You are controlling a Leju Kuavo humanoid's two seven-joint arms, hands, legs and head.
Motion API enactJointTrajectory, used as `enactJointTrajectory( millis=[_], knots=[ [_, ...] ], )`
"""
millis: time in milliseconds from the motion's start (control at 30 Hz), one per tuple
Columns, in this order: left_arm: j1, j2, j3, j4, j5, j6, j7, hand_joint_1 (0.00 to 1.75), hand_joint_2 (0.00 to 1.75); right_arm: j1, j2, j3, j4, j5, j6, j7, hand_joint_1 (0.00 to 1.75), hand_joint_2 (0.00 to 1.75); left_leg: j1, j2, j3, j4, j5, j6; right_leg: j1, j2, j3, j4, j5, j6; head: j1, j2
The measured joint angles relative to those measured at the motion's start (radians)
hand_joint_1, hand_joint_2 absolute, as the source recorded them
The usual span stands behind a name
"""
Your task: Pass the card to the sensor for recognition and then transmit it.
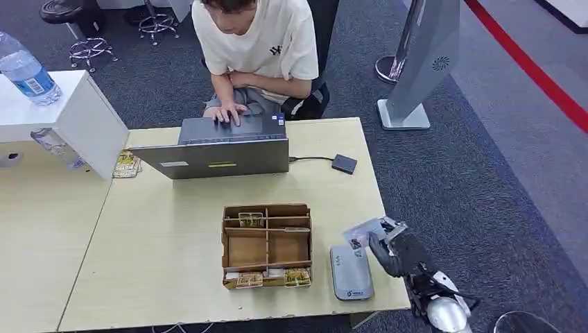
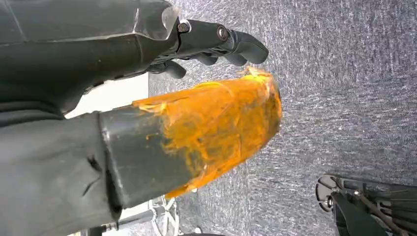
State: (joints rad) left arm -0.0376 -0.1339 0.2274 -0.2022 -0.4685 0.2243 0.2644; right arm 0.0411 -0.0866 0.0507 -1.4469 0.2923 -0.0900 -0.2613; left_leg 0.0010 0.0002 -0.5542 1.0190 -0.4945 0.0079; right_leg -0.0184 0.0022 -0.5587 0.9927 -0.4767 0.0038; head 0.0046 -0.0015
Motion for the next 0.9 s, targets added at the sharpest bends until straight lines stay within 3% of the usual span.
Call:
enactJointTrajectory(
  millis=[467,900],
  knots=[
    [0.003,0.0,0.016,0.0,-0.003,-0.003,-0.003,0.0,0.0,-0.046,-0.059,0.051,0.093,0.09,0.147,0.011,1.75,1.75,0.0,0.0,0.0,0.0,0.0,0.0,0.0,0.0,0.0,0.0,0.0,0.0,0.0,0.0],
    [0.004,0.0,0.032,0.0,-0.004,-0.006,-0.003,0.0,0.0,-0.115,-0.125,0.091,0.182,0.166,0.183,0.025,1.75,1.75,0.0,0.0,0.0,0.0,0.0,0.0,0.0,0.0,0.0,0.0,0.0,0.0,0.0,0.0]
  ],
)
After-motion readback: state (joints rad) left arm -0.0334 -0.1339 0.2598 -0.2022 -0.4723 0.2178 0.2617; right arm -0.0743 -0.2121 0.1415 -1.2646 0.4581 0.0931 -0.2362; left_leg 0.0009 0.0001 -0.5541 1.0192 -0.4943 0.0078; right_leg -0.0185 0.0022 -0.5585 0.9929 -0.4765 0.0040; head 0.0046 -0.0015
